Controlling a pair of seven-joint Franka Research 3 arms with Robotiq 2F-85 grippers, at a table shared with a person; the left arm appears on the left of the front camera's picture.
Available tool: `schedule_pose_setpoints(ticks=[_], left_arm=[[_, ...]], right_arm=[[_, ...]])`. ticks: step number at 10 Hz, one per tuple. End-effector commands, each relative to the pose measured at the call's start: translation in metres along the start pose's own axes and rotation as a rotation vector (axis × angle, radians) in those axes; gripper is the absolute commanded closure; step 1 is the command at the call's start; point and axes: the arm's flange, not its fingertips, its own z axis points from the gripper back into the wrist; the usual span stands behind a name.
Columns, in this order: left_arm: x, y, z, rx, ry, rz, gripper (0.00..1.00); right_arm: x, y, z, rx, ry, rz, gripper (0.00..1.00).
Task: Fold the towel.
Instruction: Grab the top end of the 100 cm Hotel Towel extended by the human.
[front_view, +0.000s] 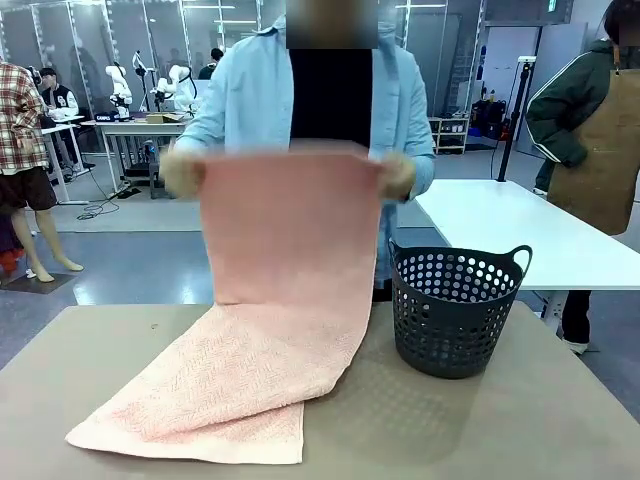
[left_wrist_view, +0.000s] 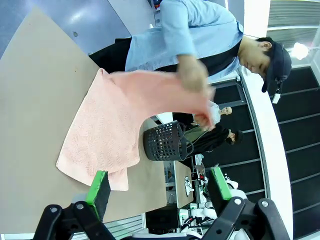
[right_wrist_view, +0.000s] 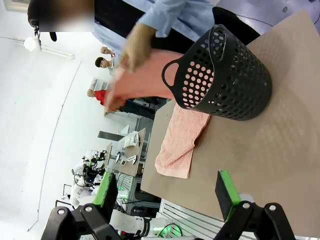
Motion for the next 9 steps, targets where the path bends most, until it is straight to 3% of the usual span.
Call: schedule_pose_setpoints(ticks=[1, 9], left_arm=[[-0.0012, 0.0001, 0.0012, 0.001, 0.010, 0.002, 0.00], [-0.0012, 0.0001, 0.0012, 0.001, 0.010, 0.002, 0.00]], right_arm=[[0.0015, 0.0014, -0.0004, 0.008, -0.006, -0.002, 0.00], [0.0015, 0.0014, -0.0004, 0.008, -0.006, -0.002, 0.00]])
